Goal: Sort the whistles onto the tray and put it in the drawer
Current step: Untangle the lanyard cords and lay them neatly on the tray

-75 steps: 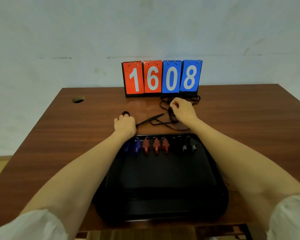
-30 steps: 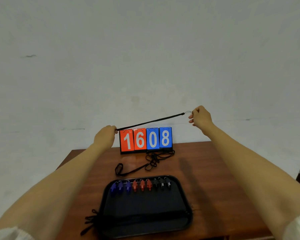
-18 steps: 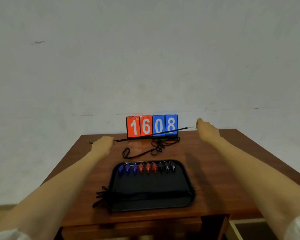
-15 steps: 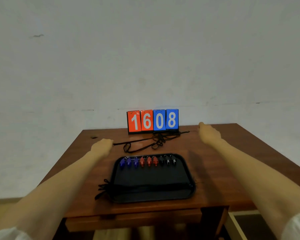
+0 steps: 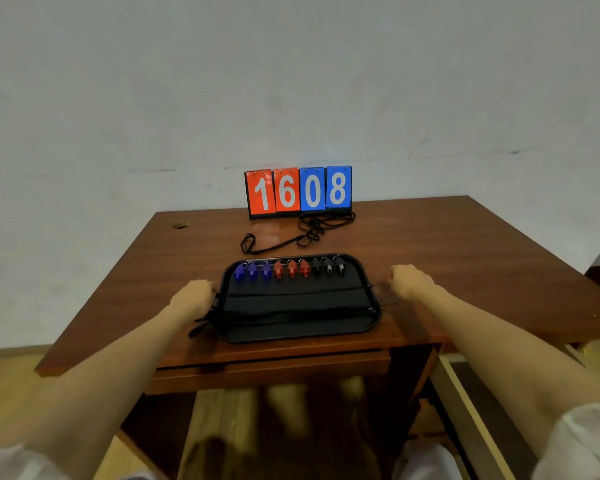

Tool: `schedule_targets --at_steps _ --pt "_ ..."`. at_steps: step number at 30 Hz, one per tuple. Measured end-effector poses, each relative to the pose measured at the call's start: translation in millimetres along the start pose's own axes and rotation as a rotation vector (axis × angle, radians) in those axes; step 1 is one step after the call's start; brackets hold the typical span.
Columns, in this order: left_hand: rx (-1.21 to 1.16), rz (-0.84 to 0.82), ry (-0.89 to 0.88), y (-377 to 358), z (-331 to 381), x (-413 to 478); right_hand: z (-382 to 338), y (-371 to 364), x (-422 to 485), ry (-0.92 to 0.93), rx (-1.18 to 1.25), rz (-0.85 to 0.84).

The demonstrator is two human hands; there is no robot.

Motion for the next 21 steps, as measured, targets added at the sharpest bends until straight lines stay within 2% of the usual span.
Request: schedule_targets --at_steps 3,11,21 --pt "-0.002 0.070 0.051 -2 -5 -6 5 -10 -5 0.000 0.012 -0.032" --pt "-0.001 0.097 0.037 -10 -5 -8 2 -18 -9 0.040 0.056 -0.060" --pt "0.301 0.141 0.044 -17 7 -18 -2 -19 -15 0.065 -0.044 -0.039"
Point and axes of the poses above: each hand's wrist, its own x-axis towards the middle knuckle, its own y-axis out of the back of the hand, z = x × y, the point moved 7 cm from there along x, towards the middle knuckle, and after that the axes turned 4 degrees about z, right-handed, at the moved point
